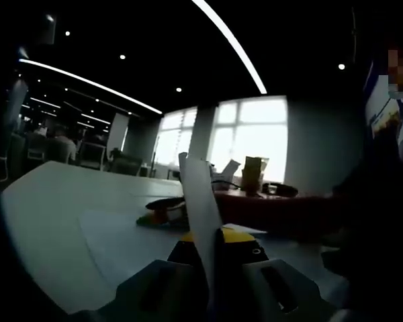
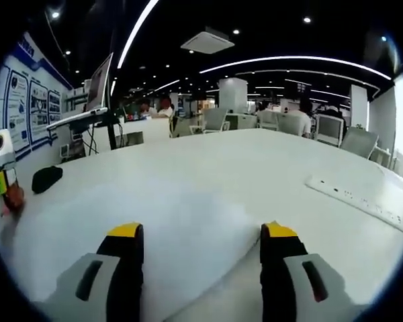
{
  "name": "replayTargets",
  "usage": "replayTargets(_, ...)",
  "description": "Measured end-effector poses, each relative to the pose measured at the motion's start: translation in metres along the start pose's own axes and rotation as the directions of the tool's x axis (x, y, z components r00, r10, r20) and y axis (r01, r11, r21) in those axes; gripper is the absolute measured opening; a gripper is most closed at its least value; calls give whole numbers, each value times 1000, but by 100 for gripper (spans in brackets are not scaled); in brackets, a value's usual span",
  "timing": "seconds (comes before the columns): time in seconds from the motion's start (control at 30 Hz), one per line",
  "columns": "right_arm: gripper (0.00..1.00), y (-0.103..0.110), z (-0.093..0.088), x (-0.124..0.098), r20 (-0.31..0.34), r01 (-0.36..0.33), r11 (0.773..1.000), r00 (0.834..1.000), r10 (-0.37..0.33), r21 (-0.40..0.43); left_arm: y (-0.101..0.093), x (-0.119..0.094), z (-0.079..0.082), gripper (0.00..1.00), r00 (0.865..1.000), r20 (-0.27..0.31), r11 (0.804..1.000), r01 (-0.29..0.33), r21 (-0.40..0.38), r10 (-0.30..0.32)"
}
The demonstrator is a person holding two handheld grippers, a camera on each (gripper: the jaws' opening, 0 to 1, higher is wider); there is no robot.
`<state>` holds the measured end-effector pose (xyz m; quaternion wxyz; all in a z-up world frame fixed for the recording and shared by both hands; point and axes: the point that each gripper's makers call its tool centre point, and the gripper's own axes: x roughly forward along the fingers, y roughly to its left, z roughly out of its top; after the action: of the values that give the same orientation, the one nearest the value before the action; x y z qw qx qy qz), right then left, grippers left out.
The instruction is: Organize the stack of printing papers by aligning and flattening the scattered papers on the table
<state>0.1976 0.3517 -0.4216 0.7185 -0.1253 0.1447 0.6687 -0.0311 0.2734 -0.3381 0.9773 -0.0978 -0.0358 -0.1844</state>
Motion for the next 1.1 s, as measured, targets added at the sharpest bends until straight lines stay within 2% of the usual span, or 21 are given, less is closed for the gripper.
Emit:
replayTargets(0.13, 50, 0, 0, 0, 4, -6, 1000, 1000, 6, 1, 0, 0, 0, 6, 1000, 0, 1000, 0, 0, 0)
replayTargets(0.27, 49, 9, -3, -4, 4, -7, 1000, 1000, 7, 1, 0, 0, 0, 6, 1000, 0, 1000, 1, 0, -1)
replayTargets(0.4, 42, 16, -3, -6, 8, -28, 1000, 1000, 28, -9, 0, 0, 0, 6, 1000, 0, 1000, 1, 1, -1)
replayTargets(0.57, 42, 15, -3, -6, 11, -30, 1000, 999, 30, -10, 1, 1, 0, 6, 1000, -2, 1000, 2, 2, -2)
replayTargets(0.67, 33, 24, -3, -8, 9, -57, 998, 998, 57, -16, 1, 1, 0, 6, 1000, -2, 1000, 1, 1, -1)
replayTargets(1.1, 17, 29, 0, -4, 5, -106, 993, 994, 107, -43, 2, 2, -1, 6, 1000, -5, 1000, -2, 3, 2)
